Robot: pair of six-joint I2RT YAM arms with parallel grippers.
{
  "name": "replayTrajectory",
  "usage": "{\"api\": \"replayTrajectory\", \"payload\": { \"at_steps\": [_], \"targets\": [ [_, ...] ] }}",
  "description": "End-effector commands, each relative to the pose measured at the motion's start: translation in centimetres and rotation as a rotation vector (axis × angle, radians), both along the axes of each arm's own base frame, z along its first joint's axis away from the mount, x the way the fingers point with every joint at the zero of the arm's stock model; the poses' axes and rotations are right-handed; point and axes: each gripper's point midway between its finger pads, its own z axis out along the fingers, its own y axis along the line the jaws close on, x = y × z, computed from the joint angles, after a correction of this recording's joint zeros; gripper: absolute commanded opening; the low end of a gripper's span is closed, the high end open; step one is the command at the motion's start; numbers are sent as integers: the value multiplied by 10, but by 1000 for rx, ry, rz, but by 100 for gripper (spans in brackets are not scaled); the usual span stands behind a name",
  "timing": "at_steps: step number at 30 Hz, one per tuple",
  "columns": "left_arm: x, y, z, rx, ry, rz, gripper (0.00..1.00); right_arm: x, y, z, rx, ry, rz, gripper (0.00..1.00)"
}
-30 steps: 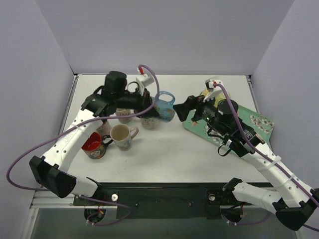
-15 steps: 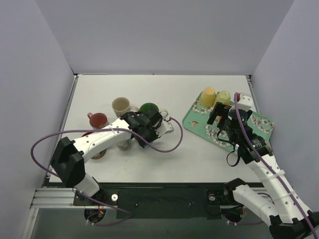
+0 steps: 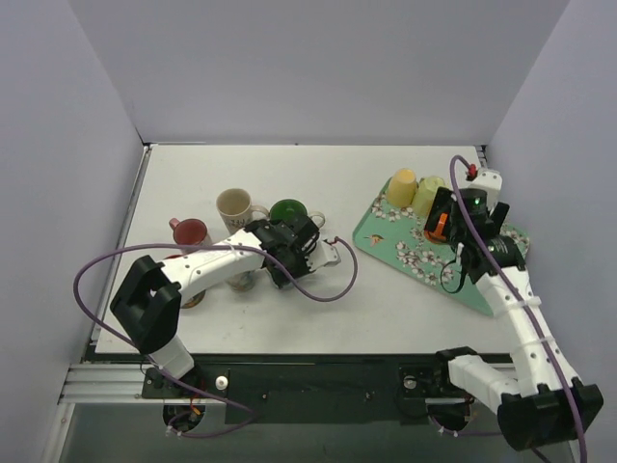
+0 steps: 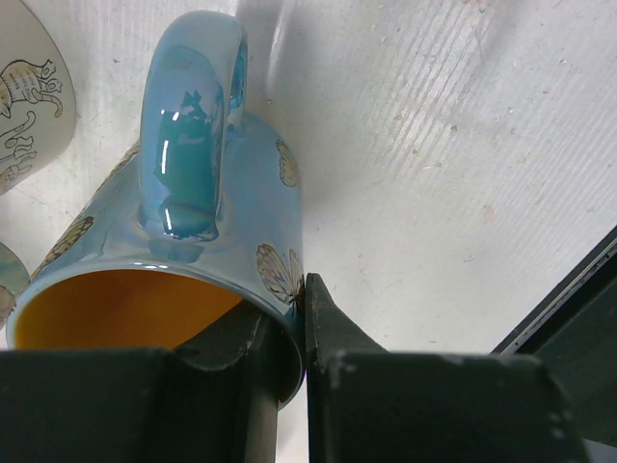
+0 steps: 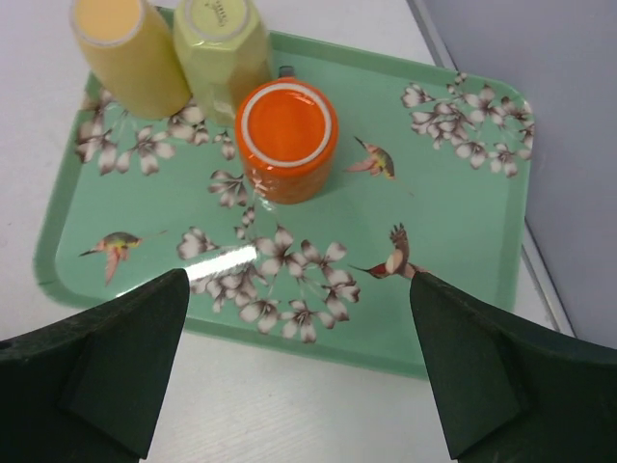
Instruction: Turn the mug right side up
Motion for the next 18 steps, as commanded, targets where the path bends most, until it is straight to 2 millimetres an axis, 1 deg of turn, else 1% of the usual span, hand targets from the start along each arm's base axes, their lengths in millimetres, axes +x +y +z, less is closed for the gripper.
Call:
{"api": "replayTrajectory", "payload": {
  "at_steps": [1,2,3,4,5,6,7,8,9,10,11,12,13,14,15,16,17,18],
  "targets": [
    [21,-12,10,-54,-61,-19,3,26,-19,5,-29,104,10,92],
    [22,-12,11,-53,-61,0,17,36,-27,2,-37,144,-11,92],
    [28,-8,14,-29,-91,35,25,36,-33,-2,-52,186,-24,92],
    [28,-7,19,-15,-87,40,39,44,-36,-6,-71,220,-13,92],
    [26,-7,22,-20,-72,46,46,49,-40,-9,-64,234,-7,92],
    [25,-7,32,-33,-67,50,59,60,-38,-16,-48,256,26,92],
    [23,-10,38,-55,-56,44,66,69,-46,-29,-28,294,14,92],
    [18,-15,51,-97,-40,30,75,78,-48,-25,-6,281,25,90],
    [17,-17,60,-123,-44,25,83,87,-57,-44,4,332,3,89],
    [16,-19,75,-167,-59,20,86,96,-60,-39,5,324,-6,89],
    [15,-20,85,-191,-67,20,86,103,-65,-56,11,377,-15,89],
    [12,-19,103,-235,-82,13,86,111,-66,-52,14,372,-13,88],
    [12,-18,112,-254,-94,10,86,117,-67,-65,21,405,-13,88],
    [14,-12,124,-283,-121,23,87,126,-64,-66,36,398,12,88],
    [15,-8,128,-292,-132,28,87,132,-63,-74,51,412,27,88],
    [20,0,139,-316,-165,49,87,142,-58,-75,64,398,62,89],
    [21,4,140,-322,-173,61,87,149,-57,-82,70,408,81,88],
    [28,13,145,-338,-186,93,87,152,-53,-86,73,415,116,88]
  ]
}}
